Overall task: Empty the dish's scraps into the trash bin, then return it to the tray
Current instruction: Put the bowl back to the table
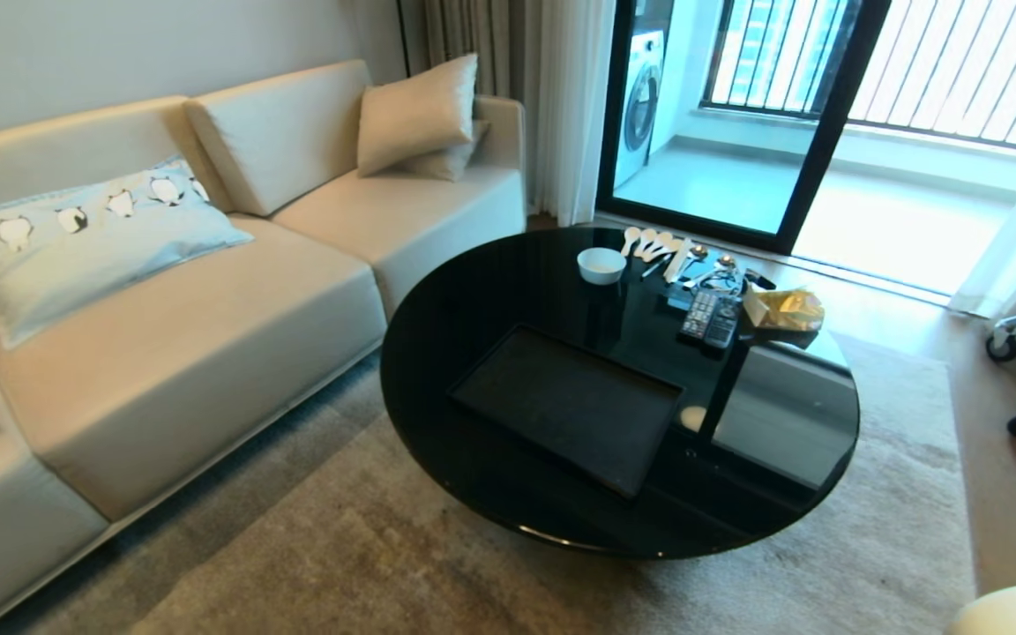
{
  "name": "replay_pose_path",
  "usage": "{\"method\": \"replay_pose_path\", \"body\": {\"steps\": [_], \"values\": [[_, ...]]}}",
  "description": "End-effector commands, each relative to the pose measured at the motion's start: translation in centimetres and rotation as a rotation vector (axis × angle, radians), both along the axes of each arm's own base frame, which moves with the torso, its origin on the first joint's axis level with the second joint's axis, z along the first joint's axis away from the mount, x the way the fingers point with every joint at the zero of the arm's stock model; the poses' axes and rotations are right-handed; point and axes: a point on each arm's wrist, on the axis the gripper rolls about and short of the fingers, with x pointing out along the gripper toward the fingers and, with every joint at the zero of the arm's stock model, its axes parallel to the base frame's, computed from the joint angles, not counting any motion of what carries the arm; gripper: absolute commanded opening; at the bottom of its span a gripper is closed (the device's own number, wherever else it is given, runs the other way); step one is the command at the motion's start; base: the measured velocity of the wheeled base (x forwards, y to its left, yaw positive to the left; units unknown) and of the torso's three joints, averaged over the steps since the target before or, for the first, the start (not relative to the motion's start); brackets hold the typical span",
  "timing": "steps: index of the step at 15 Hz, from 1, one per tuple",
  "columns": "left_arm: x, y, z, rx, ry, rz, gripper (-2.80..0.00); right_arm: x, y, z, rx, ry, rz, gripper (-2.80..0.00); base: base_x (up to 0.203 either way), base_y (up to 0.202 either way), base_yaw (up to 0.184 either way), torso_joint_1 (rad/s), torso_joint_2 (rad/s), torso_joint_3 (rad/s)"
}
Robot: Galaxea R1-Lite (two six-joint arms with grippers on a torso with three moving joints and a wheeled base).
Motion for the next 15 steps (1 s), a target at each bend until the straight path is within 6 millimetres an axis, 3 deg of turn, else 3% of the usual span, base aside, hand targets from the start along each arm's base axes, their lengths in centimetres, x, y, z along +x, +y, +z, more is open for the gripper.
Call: {"method": "replay_pose_path", "body": {"steps": [1, 6, 15], "values": [[0.0, 0.0, 0.0, -0.001, -0.001, 0.0, -2.8, 0.01, 0.0, 0.01, 0.007, 0.001, -0.001, -2.8, 0.0, 0.0, 0.0, 0.0, 0.0, 0.0], [0.0, 0.0, 0.0, -0.001, -0.001, 0.0, -2.8, 0.01, 0.0, 0.01, 0.007, 0.001, -0.001, -2.8, 0.0, 0.0, 0.0, 0.0, 0.0, 0.0], [0.0, 0.0, 0.0, -0.001, -0.001, 0.0, -2.8, 0.01, 0.0, 0.01, 0.007, 0.001, -0.001, -2.8, 0.176, 0.0, 0.0, 0.004, 0.0, 0.002]]}}
